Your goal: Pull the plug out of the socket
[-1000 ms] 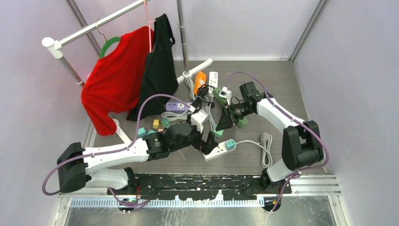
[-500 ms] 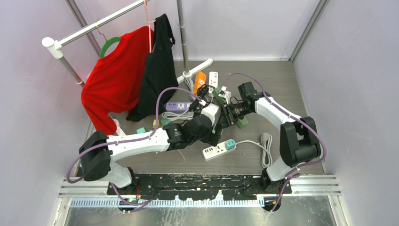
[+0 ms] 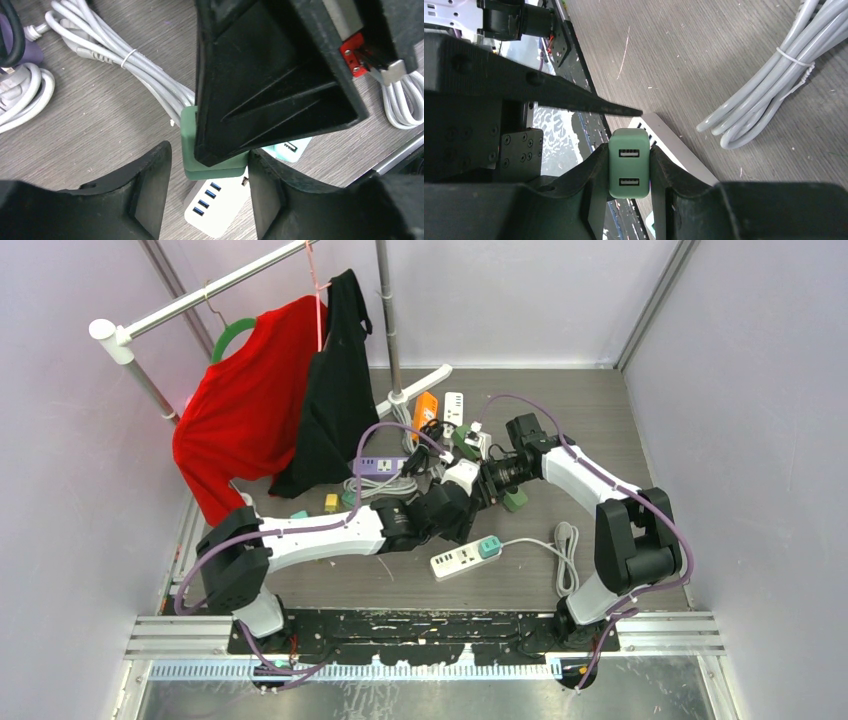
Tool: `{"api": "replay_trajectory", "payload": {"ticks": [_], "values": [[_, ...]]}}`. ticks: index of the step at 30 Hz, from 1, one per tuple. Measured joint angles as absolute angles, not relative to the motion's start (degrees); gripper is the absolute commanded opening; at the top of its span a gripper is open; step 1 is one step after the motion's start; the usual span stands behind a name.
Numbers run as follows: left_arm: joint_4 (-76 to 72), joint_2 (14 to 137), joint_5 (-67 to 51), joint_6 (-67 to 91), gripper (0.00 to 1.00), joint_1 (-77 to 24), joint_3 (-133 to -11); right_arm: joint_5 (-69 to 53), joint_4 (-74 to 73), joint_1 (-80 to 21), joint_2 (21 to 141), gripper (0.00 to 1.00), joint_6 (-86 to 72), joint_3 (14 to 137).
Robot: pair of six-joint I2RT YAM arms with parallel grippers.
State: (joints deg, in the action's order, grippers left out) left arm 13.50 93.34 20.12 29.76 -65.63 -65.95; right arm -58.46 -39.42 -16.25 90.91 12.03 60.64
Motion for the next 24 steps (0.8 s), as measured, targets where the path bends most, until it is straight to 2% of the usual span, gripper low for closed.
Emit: {"api": "replay_trajectory", "payload": {"ticks": [1, 5, 9, 14, 19, 21, 24], "values": [[13.6, 93.6, 20.1, 29.8, 0.53, -65.6, -66.2, -58.5, -39.1, -16.3, 90.9, 0.06, 12.0, 60.7], [13.6, 94.6, 20.2, 29.7, 0.4, -65.7, -67.2, -58.6, -38.9, -16.2, 90.9, 0.06, 12.1, 60.7], [13.5, 95.0, 20.2, 29.6, 0.22, -65.7, -67.4, -58.5, -38.9, -16.0, 91.1, 0.08, 12.1, 60.7], [13.4, 95.0, 20.2, 29.6, 0.01, -65.7, -67.4, -58.4, -38.9, -16.0, 91.1, 0.23, 12.1, 60.7], [13.1, 95.0, 20.4, 29.6, 0.0, -65.7, -67.2, -58.3, -38.8, -16.0, 91.1, 0.44, 12.1, 60.7], [12.5, 94.9, 20.4, 29.6, 0.0, -65.7, -66.8, -58.2, -38.9, -16.0, 91.1, 0.55, 12.1, 60.7], [12.2, 94.3, 20.6, 29.6, 0.0, -65.7, -64.4, -58.3, -39.2, -16.0, 91.1, 0.63, 12.3, 60.8]]}}
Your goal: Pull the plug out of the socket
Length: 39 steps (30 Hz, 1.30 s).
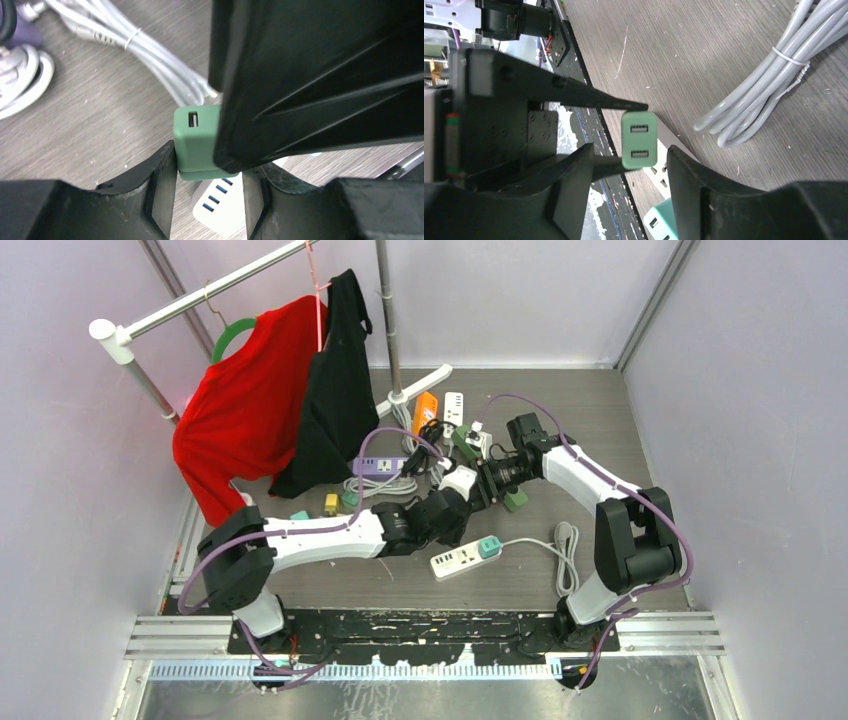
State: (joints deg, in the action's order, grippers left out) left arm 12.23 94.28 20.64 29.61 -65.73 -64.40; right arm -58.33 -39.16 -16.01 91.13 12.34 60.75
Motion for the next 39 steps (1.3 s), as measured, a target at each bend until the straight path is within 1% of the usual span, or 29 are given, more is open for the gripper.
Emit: {"api": "replay_trajectory", "payload": {"ticks": [4, 11, 17, 22, 30, 35, 39], "values": [[12.0, 92.7, 20.9, 29.6, 0.0, -65.7, -60.7, -58.4, -39.6, -16.0, 91.1, 0.66, 13.4, 60.9], [9.8, 87.4, 21.6, 29.5, 0.0, -65.7, -54.0, -58.4, -41.2, -16.0, 91.1, 0.66, 15.4, 61.4], [8.8, 80.5, 23.5, 29.5, 0.0, -65.7, -45.8, -58.2, -41.9, -16.0, 91.1, 0.67, 16.4, 61.5], [12.0, 73.6, 27.9, 30.1, 0.0, -65.7, -39.5, -58.0, -42.1, -15.6, 91.1, 0.67, 17.1, 61.5], [17.1, 63.4, 38.0, 31.1, 0.0, -65.4, -34.2, -57.6, -42.2, -15.4, 91.1, 0.67, 17.9, 61.5], [18.9, 61.6, 41.0, 32.4, 0.0, -63.3, -30.9, -57.5, -42.4, -15.3, 91.1, 0.66, 18.4, 61.5], [20.4, 61.6, 42.4, 33.8, 0.01, -61.3, -30.5, -57.5, -42.5, -15.3, 91.1, 0.66, 18.9, 61.5]]}}
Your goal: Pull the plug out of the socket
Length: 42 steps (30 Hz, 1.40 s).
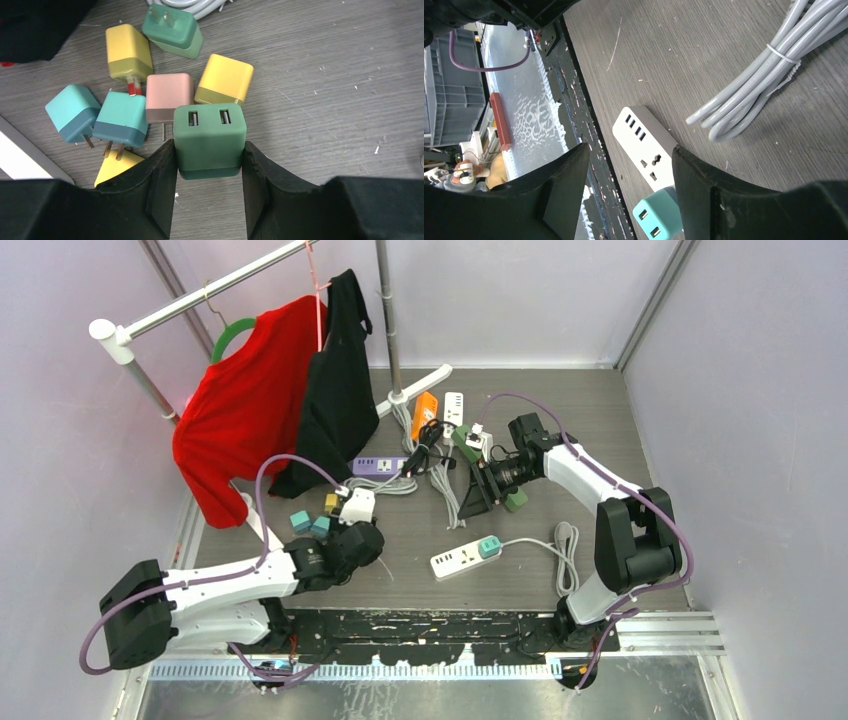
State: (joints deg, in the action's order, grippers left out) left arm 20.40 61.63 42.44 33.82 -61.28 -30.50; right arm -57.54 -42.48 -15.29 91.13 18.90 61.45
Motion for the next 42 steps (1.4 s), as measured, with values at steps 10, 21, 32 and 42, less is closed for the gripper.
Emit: {"api": "replay_trajectory", "payload": {"ticks": [10, 21, 32, 42], "values": [[20.5, 62.4, 41.7, 36.0, 0.04, -55.2, -30.2, -57.5, -42.5, -15.3, 91.1, 0.66, 19.5, 61.5], [20.5, 62.5, 40.4, 38.2, 0.09, -51.4, -29.5, -57.6, -42.5, -15.3, 91.1, 0.66, 19.7, 61.5], [21.1, 65.5, 40.2, 39.4, 0.1, -50.8, -29.5, -57.5, -42.6, -15.3, 91.1, 0.66, 20.8, 61.5], [21.7, 65.5, 40.2, 40.1, 0.4, -50.5, -29.5, -57.5, -43.4, -15.3, 91.1, 0.66, 22.0, 61.5]]}}
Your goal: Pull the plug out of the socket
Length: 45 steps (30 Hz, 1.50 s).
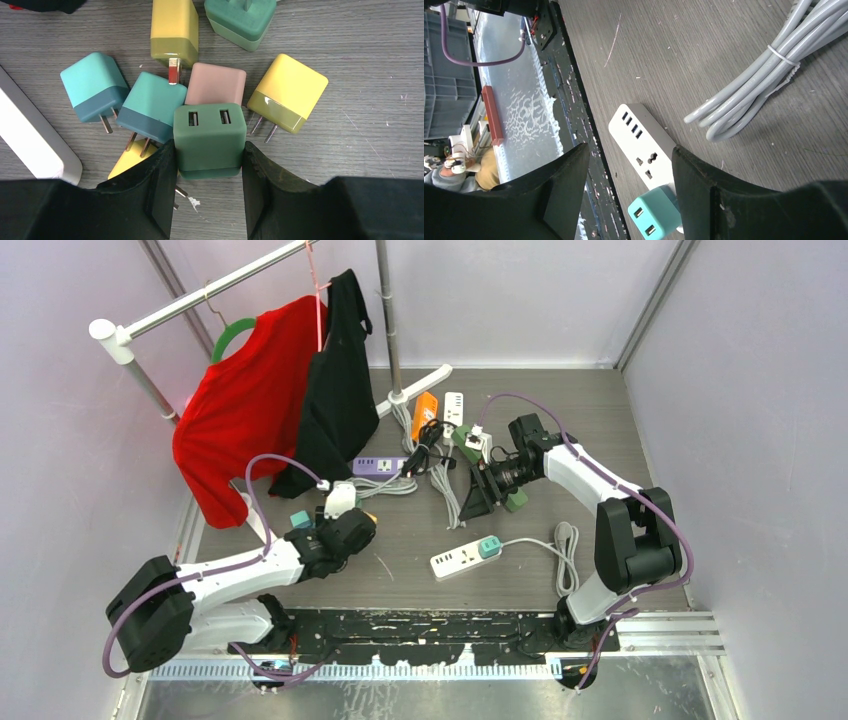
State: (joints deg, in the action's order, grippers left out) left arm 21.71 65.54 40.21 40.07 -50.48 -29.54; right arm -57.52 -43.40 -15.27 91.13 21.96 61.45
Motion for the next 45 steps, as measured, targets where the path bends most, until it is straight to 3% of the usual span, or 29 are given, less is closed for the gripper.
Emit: {"api": "replay_trajectory", "payload": {"ticks": [3, 7, 14, 24, 32, 39, 45], "values": [[21.8, 65.5, 40.2, 40.1, 0.54, -50.4, -29.5, -57.5, -43.5, -15.3, 91.1, 0.66, 22.3, 61.5], [22.0, 65.5, 40.0, 40.1, 0.65, -50.4, -29.6, -57.5, -43.8, -15.3, 91.1, 0.66, 22.8, 61.5], [22.2, 63.3, 39.3, 39.8, 0.75, -50.4, -29.6, -57.0, -44.4, -15.3, 91.1, 0.66, 24.5, 61.5], [18.3, 51.6, 27.7, 34.6, 0.79, -50.2, -28.5, -56.1, -46.8, -15.5, 89.6, 0.68, 32.1, 61.2], [1.5, 41.1, 8.3, 30.5, 0.8, -50.2, -17.2, -57.4, -57.3, -15.6, 85.5, 0.76, 54.4, 60.2], [-11.6, 40.9, -1.3, 30.4, 0.83, -50.2, -12.3, -56.4, -66.8, -15.5, 84.8, 0.87, 75.6, 58.7], [-21.9, 45.2, -8.9, 28.8, 0.86, -50.2, -10.9, -54.1, -67.7, -13.9, 80.6, 0.88, 85.8, 54.0]]}}
